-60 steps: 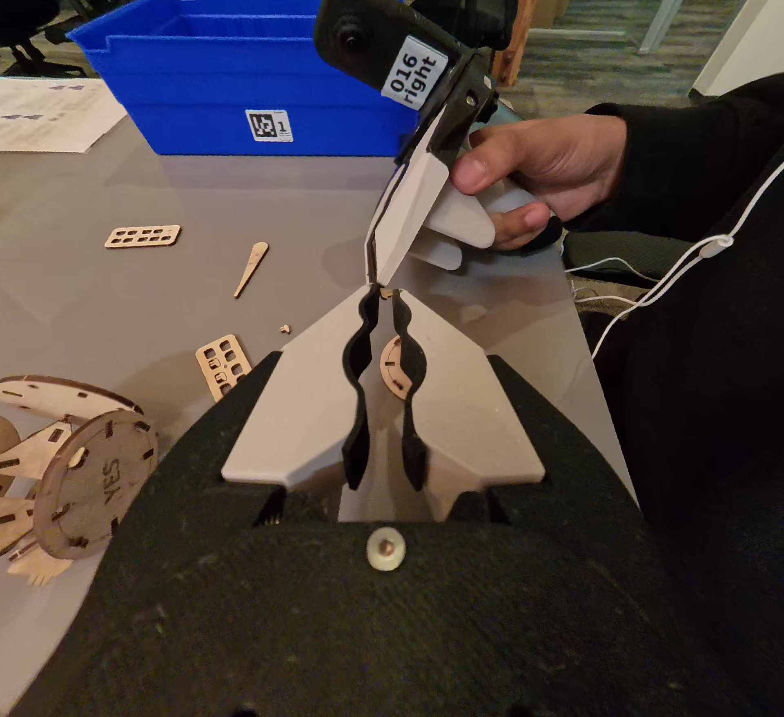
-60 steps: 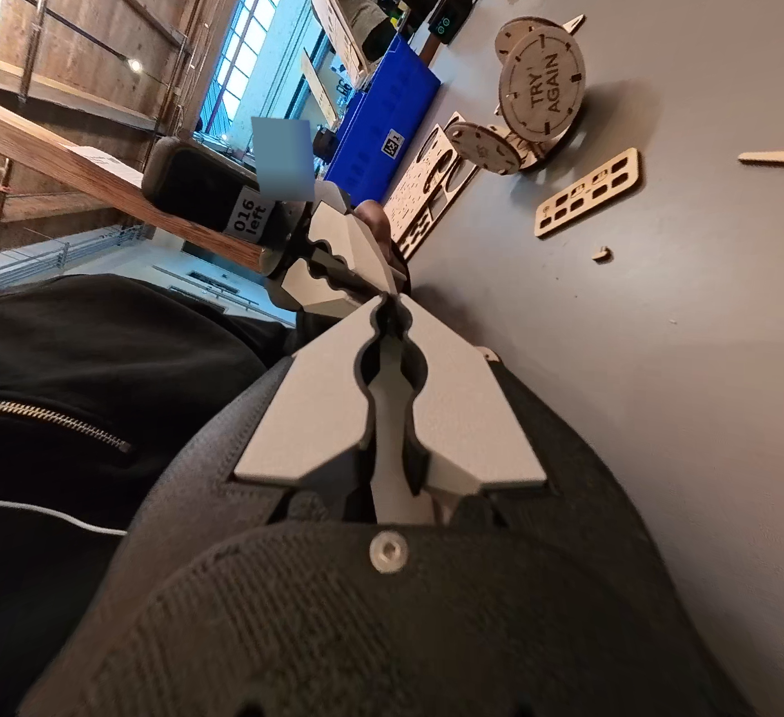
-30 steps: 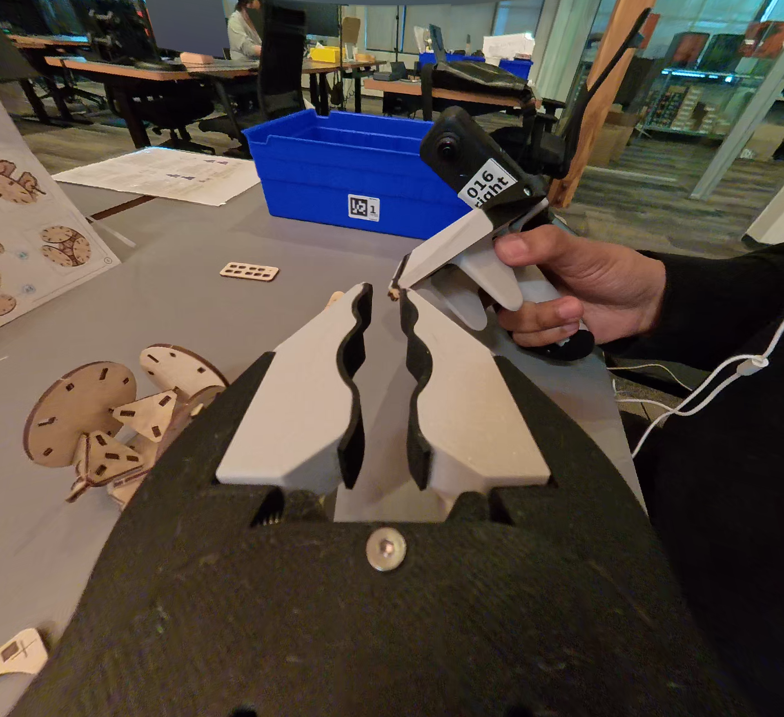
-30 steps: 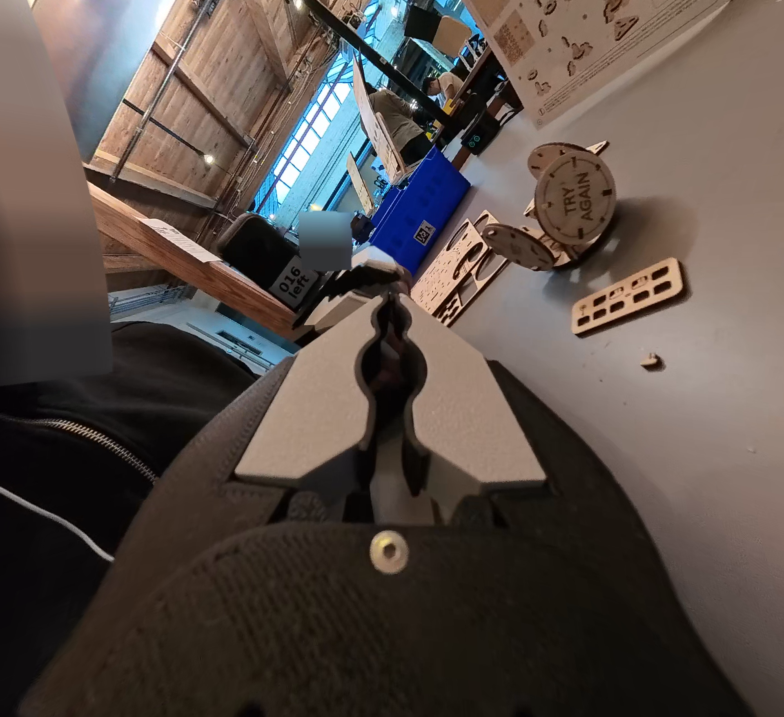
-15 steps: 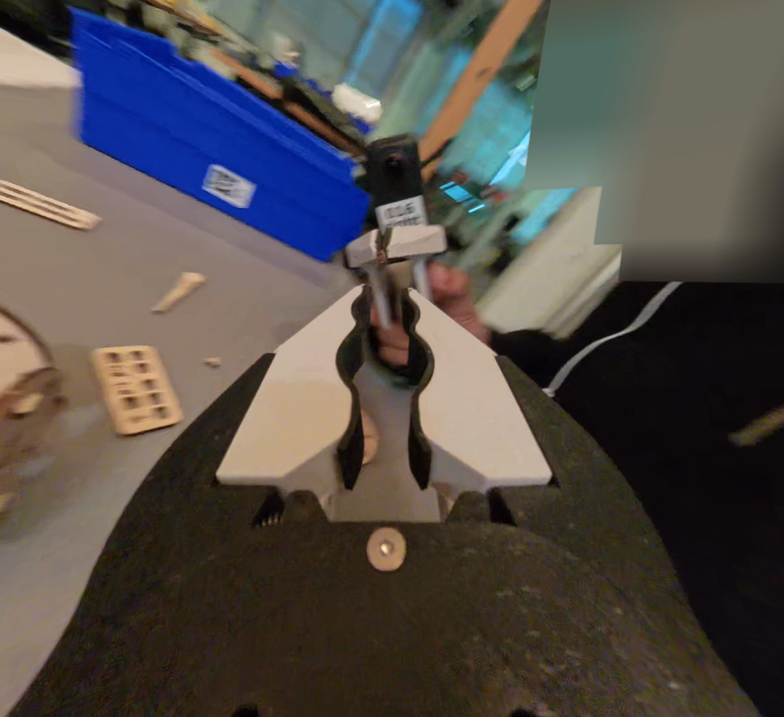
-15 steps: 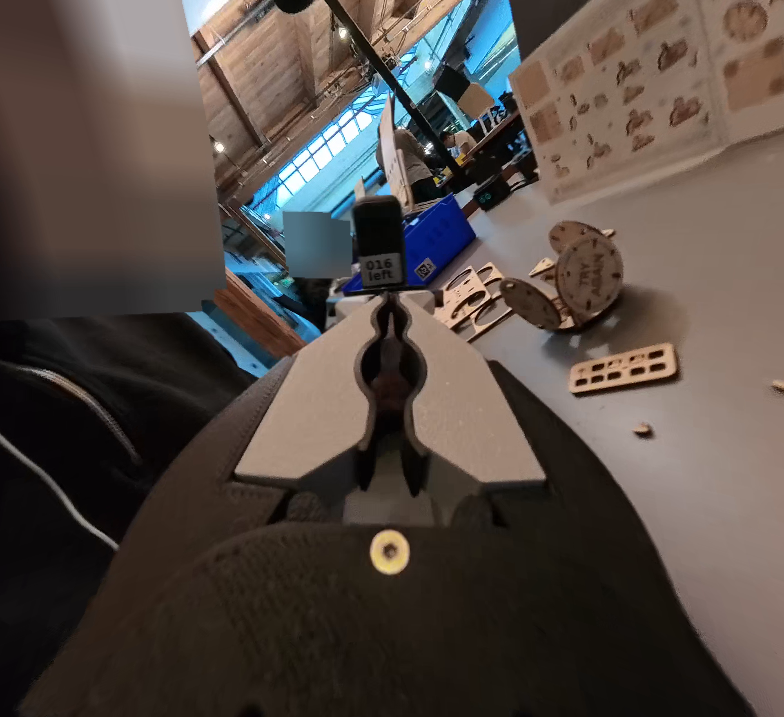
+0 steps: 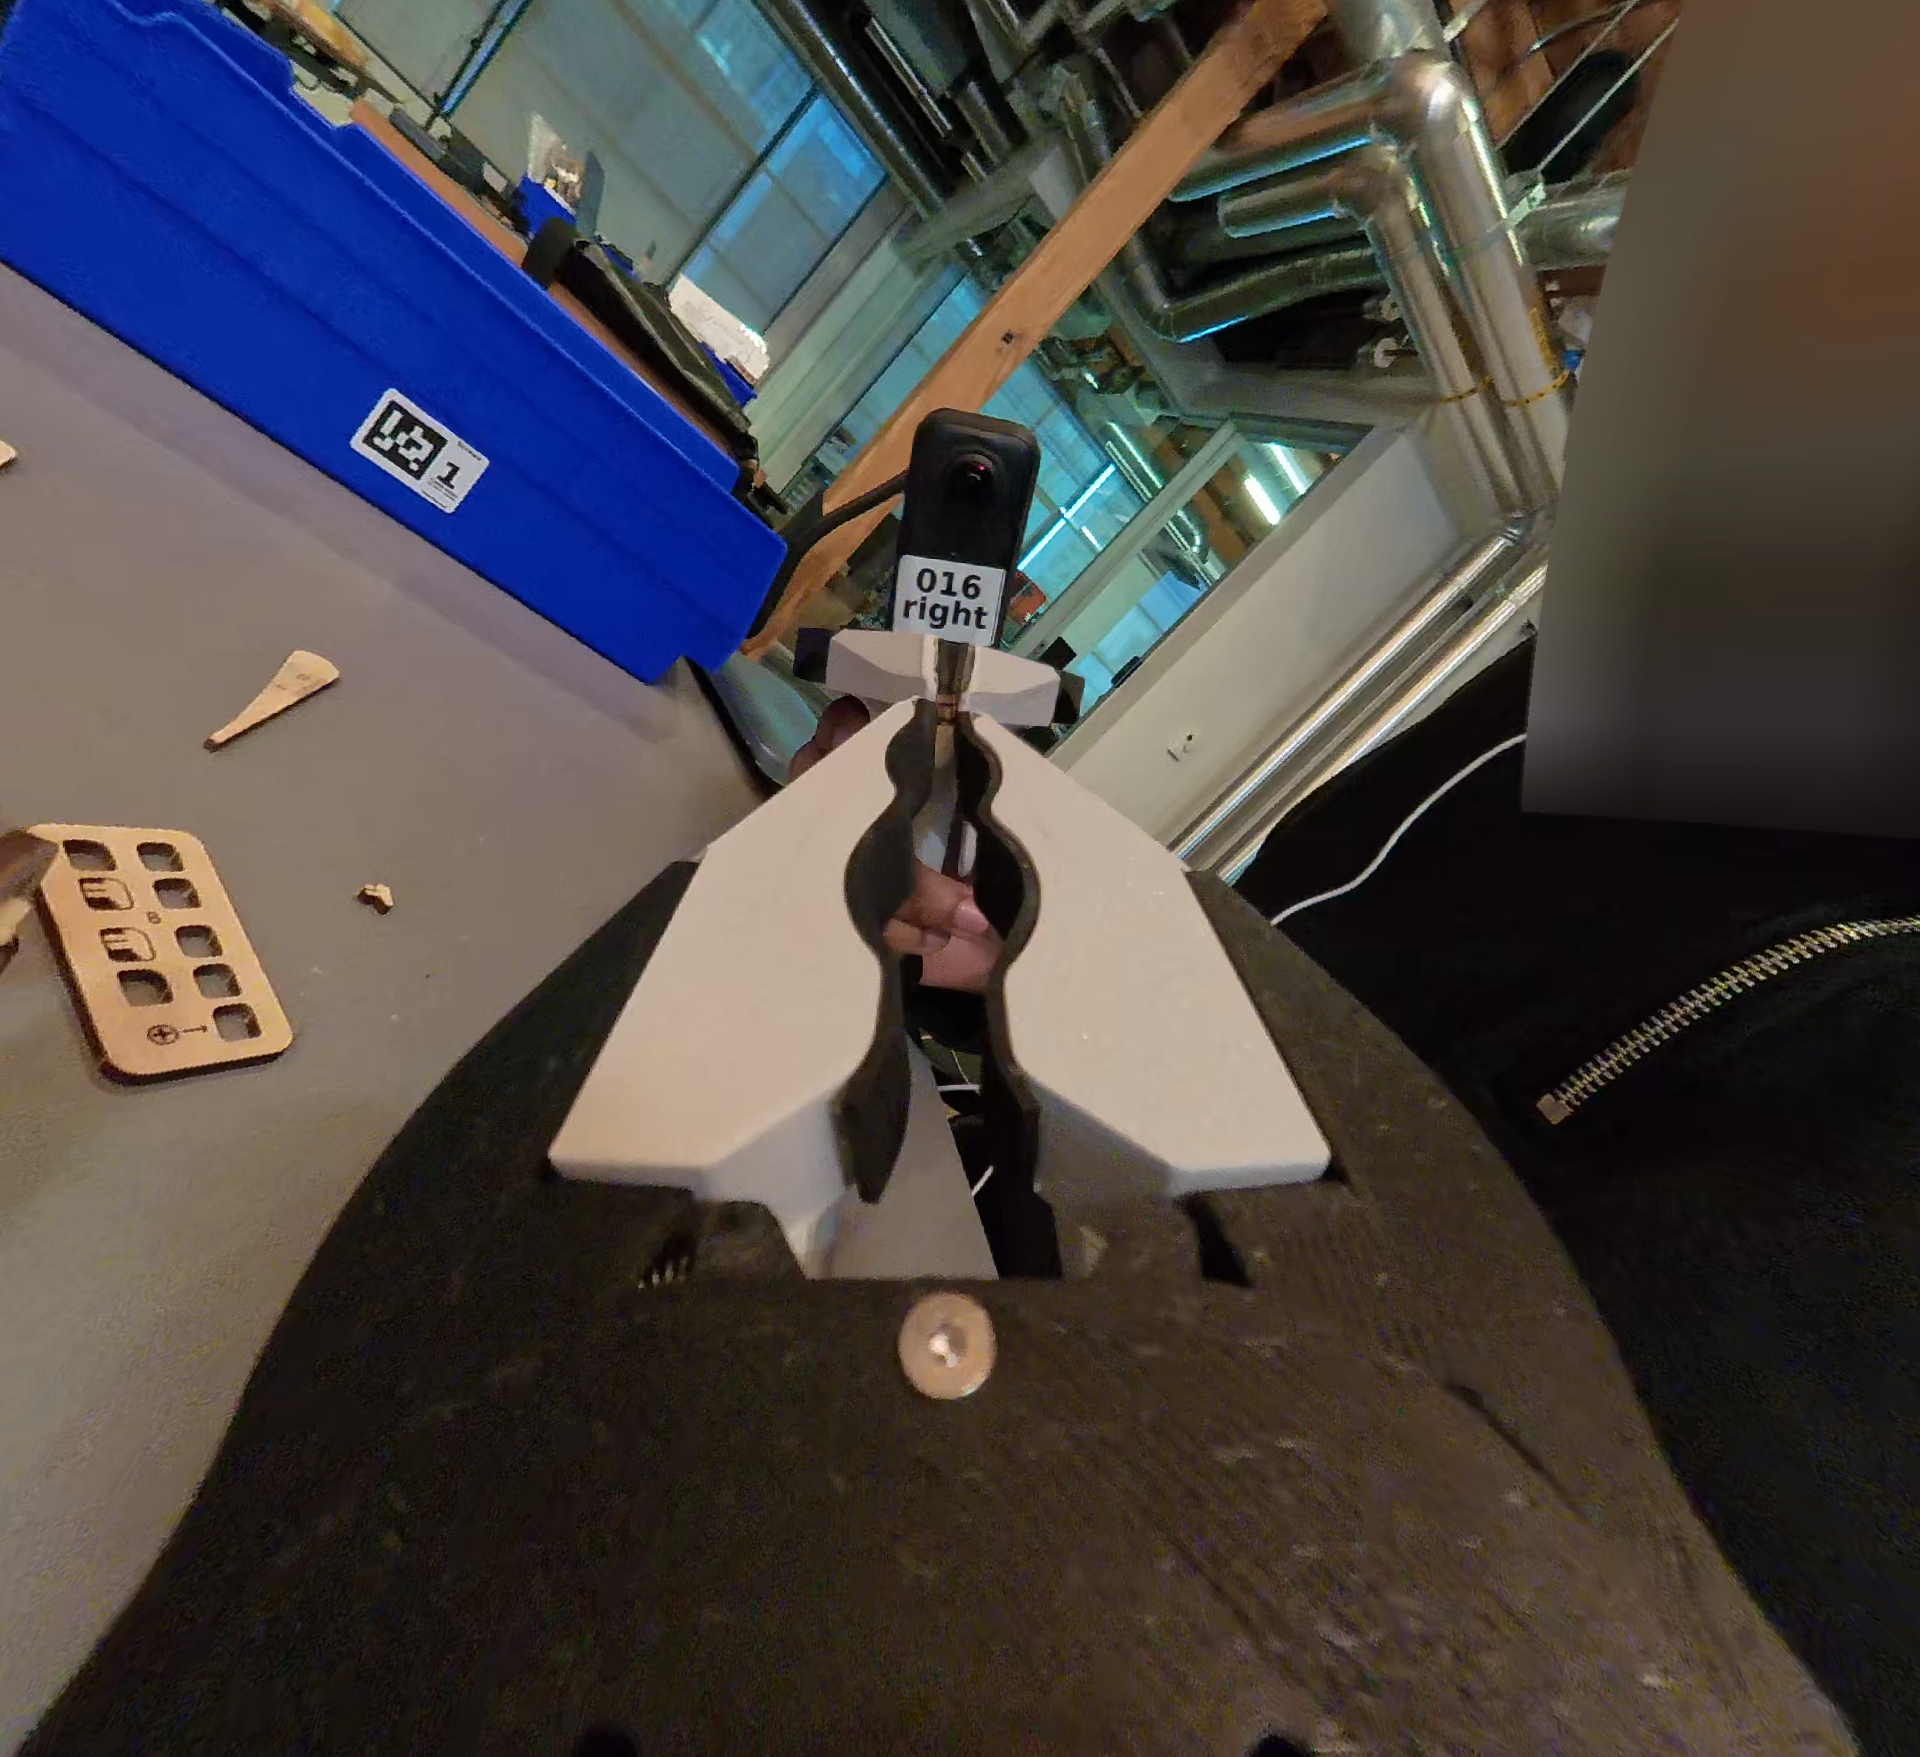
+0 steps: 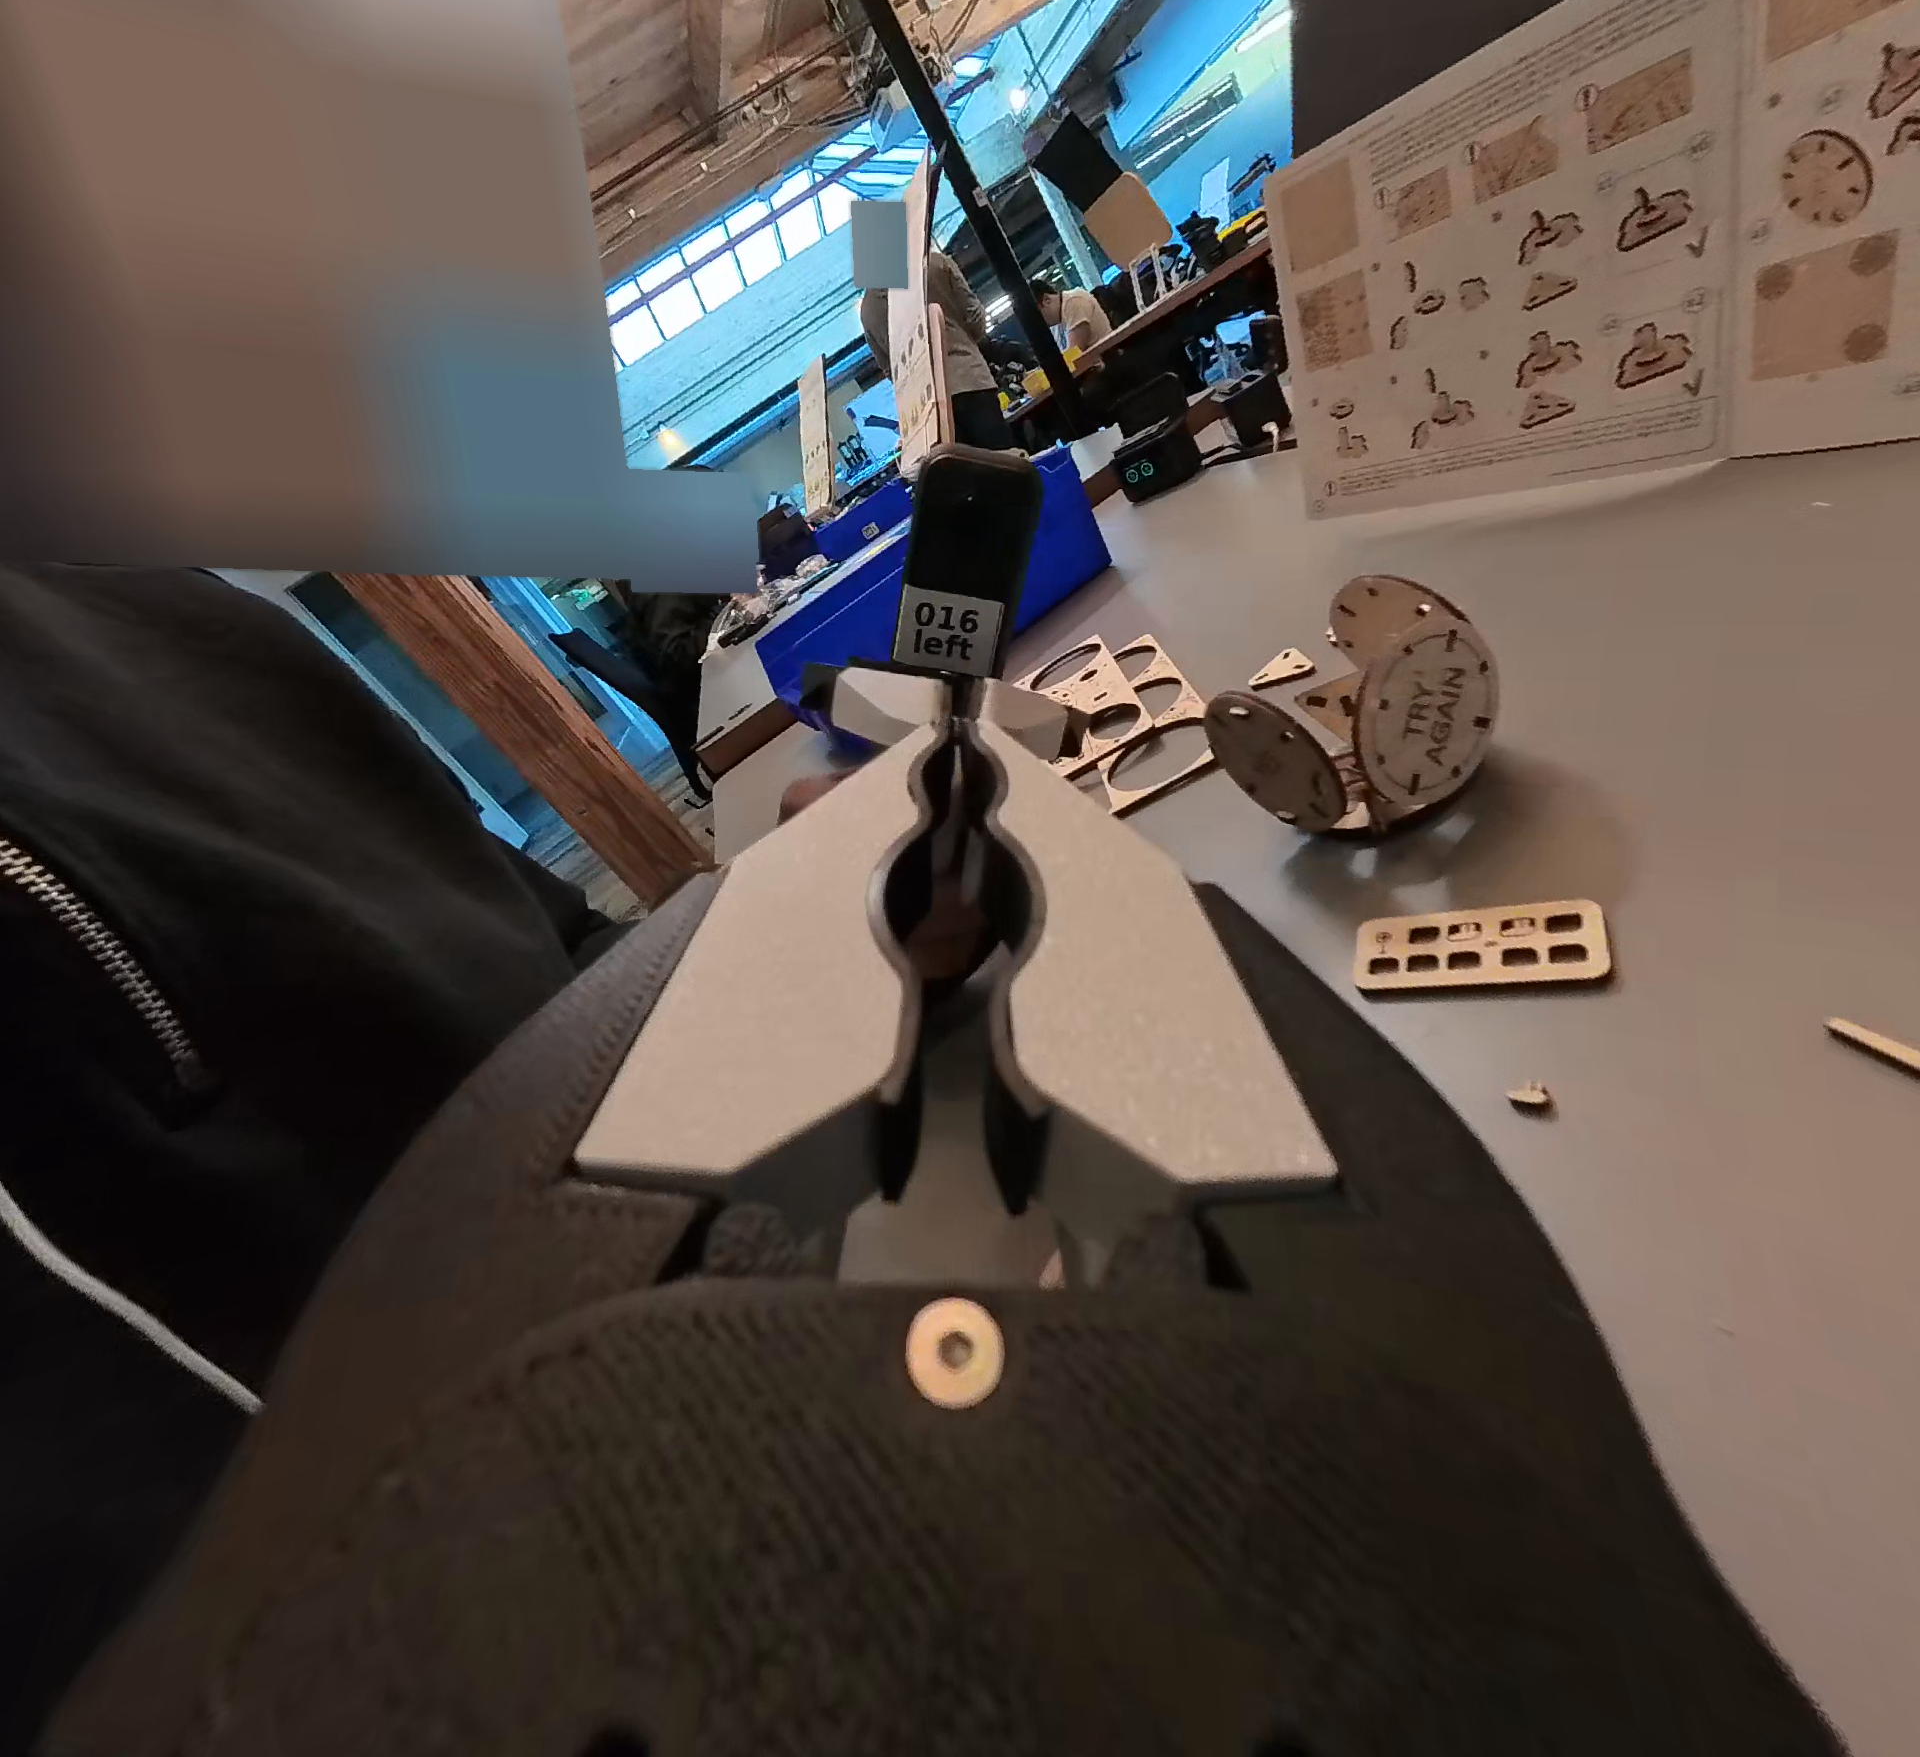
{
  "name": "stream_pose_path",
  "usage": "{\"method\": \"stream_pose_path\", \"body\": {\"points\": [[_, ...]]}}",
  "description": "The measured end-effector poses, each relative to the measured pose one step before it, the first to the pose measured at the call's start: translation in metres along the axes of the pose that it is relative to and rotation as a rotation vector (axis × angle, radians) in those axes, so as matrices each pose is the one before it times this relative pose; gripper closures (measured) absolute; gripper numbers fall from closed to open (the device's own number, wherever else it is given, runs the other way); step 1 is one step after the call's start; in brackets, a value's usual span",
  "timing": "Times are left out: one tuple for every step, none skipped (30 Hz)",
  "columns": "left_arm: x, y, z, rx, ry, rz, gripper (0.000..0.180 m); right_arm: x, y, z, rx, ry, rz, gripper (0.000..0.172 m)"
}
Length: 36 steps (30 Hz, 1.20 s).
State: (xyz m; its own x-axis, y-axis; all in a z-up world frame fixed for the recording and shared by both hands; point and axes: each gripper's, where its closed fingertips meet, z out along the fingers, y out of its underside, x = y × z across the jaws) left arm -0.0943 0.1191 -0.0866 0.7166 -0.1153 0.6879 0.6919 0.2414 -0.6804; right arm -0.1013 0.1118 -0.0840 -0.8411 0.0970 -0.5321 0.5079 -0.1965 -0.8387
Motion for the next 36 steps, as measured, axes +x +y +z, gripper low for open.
{"method": "stream_pose_path", "body": {"points": [[0.00034,-0.00006,0.00002,-0.0010,0.0006,0.0014,0.180,-0.00049,-0.00003,-0.00003,-0.0009,0.0018,-0.0044,0.172],[0.00047,0.00006,0.00001,0.0001,0.0019,0.0000,0.180,-0.00048,0.00021,-0.00012,-0.0026,0.0000,-0.0029,0.172],[0.00029,0.00008,-0.00005,-0.0001,0.0023,-0.0025,0.180,-0.00043,0.00047,-0.00012,-0.0041,-0.0005,-0.0029,0.172],[0.00023,0.00050,-0.00007,-0.0023,0.0034,-0.0048,0.180,-0.00060,0.00056,-0.00022,-0.0052,-0.0011,-0.0056,0.172],[0.00046,0.00092,0.00000,-0.0058,0.0050,-0.0055,0.180,-0.00028,0.00124,-0.00048,-0.0120,0.0011,-0.0102,0.172],[-0.00066,0.00179,-0.00002,-0.0118,0.0007,-0.0080,0.180,0.00004,0.00224,-0.00115,-0.0246,0.0042,-0.0183,0.172],[-0.00031,0.00217,-0.00010,-0.0146,0.0047,-0.0132,0.180,0.00005,0.00184,-0.00210,-0.0316,0.0084,-0.0300,0.163],[0.00007,0.00250,-0.00010,-0.0171,0.0099,-0.0188,0.180,-0.00020,0.00042,-0.00330,-0.0287,0.0129,-0.0466,0.153],[-0.00250,0.00329,-0.00012,-0.0205,-0.0022,-0.0245,0.180,-0.00211,-0.00068,-0.00396,-0.0275,0.0078,-0.0707,0.150],[-0.00288,0.00351,-0.00007,-0.0206,-0.0024,-0.0290,0.180,-0.00350,0.00009,-0.00372,-0.0376,0.0042,-0.0932,0.147],[-0.00116,0.00367,0.00037,-0.0212,0.0099,-0.0297,0.180,-0.00395,0.00234,-0.00268,-0.0581,0.0052,-0.1105,0.145],[-0.00133,0.00471,0.00096,-0.0293,0.0084,-0.0305,0.180,-0.00434,0.00489,-0.00117,-0.0780,0.0036,-0.1226,0.145],[-0.00261,0.00547,0.00134,-0.0344,0.0004,-0.0300,0.180,-0.00392,0.00580,0.00018,-0.0815,0.0048,-0.1183,0.145],[-0.00164,0.00511,0.00182,-0.0331,0.0030,-0.0268,0.180,-0.00421,0.00473,0.00087,-0.0659,0.0025,-0.1060,0.147],[0.00054,0.00494,0.00210,-0.0328,0.0097,-0.0170,0.180,-0.00425,0.00277,0.00123,-0.0441,0.0008,-0.0928,0.150],[0.00039,0.00454,0.00210,-0.0303,0.0031,-0.0067,0.180,-0.00360,0.00189,0.00125,-0.0278,0.0021,-0.0784,0.154],[-0.00053,0.00425,0.00172,-0.0275,-0.0063,0.0011,0.180,-0.00376,0.00183,0.00099,-0.0190,-0.0035,-0.0680,0.157],[0.00022,0.00429,0.00171,-0.0280,-0.0033,0.0058,0.180,-0.00385,0.00230,0.00106,-0.0165,-0.0093,-0.0565,0.159],[0.00095,0.00381,0.00151,-0.0248,0.0012,0.0079,0.180,-0.00332,0.00242,0.00091,-0.0158,-0.0133,-0.0401,0.159],[0.00057,0.00335,0.00120,-0.0213,0.0025,0.0037,0.180,-0.00344,0.00205,0.00099,-0.0129,-0.0194,-0.0228,0.160],[-0.00008,0.00328,0.00110,-0.0197,0.0037,-0.0032,0.180,-0.00312,0.00102,0.00054,-0.0066,-0.0230,-0.0091,0.161],[-0.00029,0.00242,0.00109,-0.0131,0.0040,-0.0067,0.180,-0.00301,-0.00033,0.00031,0.0019,-0.0218,-0.0022,0.163],[0.00039,0.00200,0.00125,-0.0112,0.0097,-0.0082,0.180,-0.00315,-0.00066,0.00026,0.0049,-0.0213,-0.0011,0.167],[0.00106,0.00252,0.00169,-0.0153,0.0122,-0.0053,0.180,-0.00408,-0.00001,0.00034,0.0007,-0.0245,-0.0029,0.170],[-0.00115,0.00312,0.00161,-0.0203,-0.0034,-0.0009,0.180,-0.00436,0.00123,0.00073,-0.0063,-0.0236,-0.0061,0.171],[-0.00162,0.00332,0.00138,-0.0206,-0.0068,-0.0038,0.180,-0.00383,0.00135,0.00075,-0.0069,-0.0185,-0.0084,0.171],[-0.00048,0.00332,0.00152,-0.0213,-0.0008,-0.0031,0.180,-0.00330,0.00007,0.00023,-0.0014,-0.0134,-0.0079,0.170],[0.00071,0.00238,0.00151,-0.0173,0.0017,0.0057,0.180,-0.00238,-0.00039,-0.00019,0.0003,-0.0080,-0.0052,0.169],[0.00079,0.00162,0.00131,-0.0111,0.0014,0.0074,0.180,-0.00139,-0.00022,-0.00028,-0.0026,-0.0035,-0.0037,0.166],[0.00039,0.00108,0.00095,-0.0078,0.0009,0.0029,0.180,-0.00118,0.00033,-0.00047,-0.0060,-0.0021,-0.0045,0.164],[0.00061,0.00042,0.00063,-0.0032,0.0048,0.0005,0.180,-0.00172,0.00131,-0.00037,-0.0109,-0.0063,-0.0061,0.161],[0.00151,-0.00070,-0.00014,0.0044,0.0101,-0.0003,0.180,-0.00152,0.00189,-0.00009,-0.0122,-0.0044,-0.0051,0.159],[-0.00061,-0.00031,-0.00037,0.0028,-0.0012,-0.0032,0.180,-0.00072,0.00112,-0.00017,-0.0049,0.0019,-0.0029,0.158],[0.00005,-0.00008,-0.00006,0.0002,0.0029,-0.0040,0.180,0.00014,-0.00022,-0.00032,0.0044,0.0055,-0.0006,0.161],[0.00083,0.00074,0.00059,-0.0063,0.0061,0.0005,0.180,0.00069,-0.00090,-0.00050,0.0080,0.0064,0.0015,0.165],[0.00078,0.00116,0.00094,-0.0089,0.0046,0.0019,0.180,0.00027,-0.00087,-0.00025,0.0067,0.0019,0.0013,0.167]]}}
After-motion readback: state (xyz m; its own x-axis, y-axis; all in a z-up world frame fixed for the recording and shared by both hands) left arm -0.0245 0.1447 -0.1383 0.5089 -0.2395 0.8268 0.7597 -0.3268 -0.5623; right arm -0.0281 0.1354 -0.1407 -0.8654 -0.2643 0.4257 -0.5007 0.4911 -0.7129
